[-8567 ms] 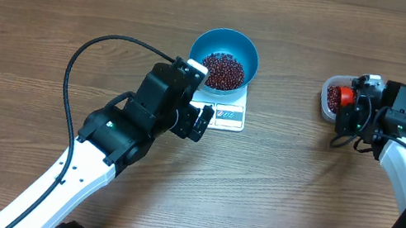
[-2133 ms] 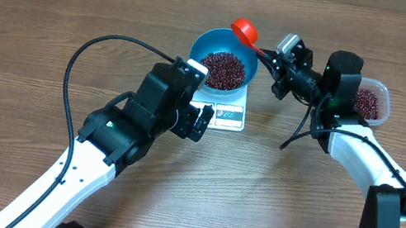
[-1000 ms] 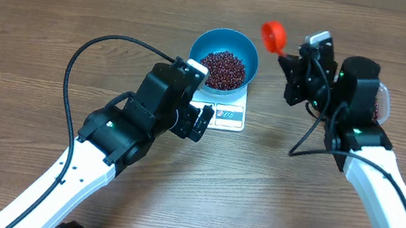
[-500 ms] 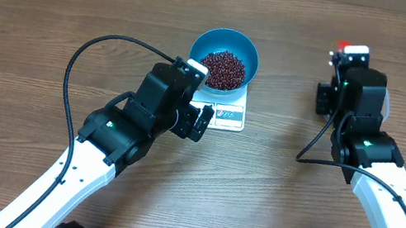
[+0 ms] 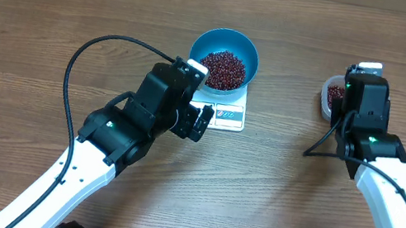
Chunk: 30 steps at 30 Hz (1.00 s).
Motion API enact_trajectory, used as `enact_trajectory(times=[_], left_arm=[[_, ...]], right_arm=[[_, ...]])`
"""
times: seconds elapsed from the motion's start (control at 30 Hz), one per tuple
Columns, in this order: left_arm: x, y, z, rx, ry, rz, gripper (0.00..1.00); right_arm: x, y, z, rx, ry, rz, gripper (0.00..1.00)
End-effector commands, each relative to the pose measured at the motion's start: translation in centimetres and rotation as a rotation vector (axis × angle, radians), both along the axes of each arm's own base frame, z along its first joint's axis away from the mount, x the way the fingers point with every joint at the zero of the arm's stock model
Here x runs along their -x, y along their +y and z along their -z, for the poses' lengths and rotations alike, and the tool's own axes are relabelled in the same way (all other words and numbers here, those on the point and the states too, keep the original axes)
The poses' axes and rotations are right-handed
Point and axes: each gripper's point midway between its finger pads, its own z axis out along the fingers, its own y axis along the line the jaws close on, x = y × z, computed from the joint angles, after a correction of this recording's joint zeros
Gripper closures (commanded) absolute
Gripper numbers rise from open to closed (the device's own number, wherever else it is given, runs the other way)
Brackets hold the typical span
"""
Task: Scoop item into bowl and weigh 150g on scale
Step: 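Carry the empty scoop back right to the bean tub, then dip the red scoop into the beans again and scoop with the right gripper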
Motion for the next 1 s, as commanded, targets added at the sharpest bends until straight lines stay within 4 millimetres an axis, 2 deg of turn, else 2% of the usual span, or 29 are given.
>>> enact_trajectory(times=[0.0,0.17,0.3,0.73,0.97], left_arm=[[0.0,-0.2,0.1,-0.001,0.002,0.017,0.01],[0.0,-0.2,0.1,-0.001,0.002,0.017,0.0],[0.0,-0.2,0.1,-0.001,0.002,0.017,0.01],[0.0,-0.2,0.1,-0.001,0.002,0.017,0.0],[0.0,-0.2,0.1,-0.001,0.002,0.017,0.01]], right_arm=[[-0.1,-1.3,1.5,0.016,0.042,0.039,0.96],[-0.1,-2.4,4.1,0.021,0.114,0.068,0.96],[-0.1,-2.9,5.5,0.019,0.15,0.08,0.96],[-0.4,-3.2,5.7,-0.007,0.139,0.082,0.96],[-0.3,-4.6,6.4,-0.033,0.148,0.112,0.96]])
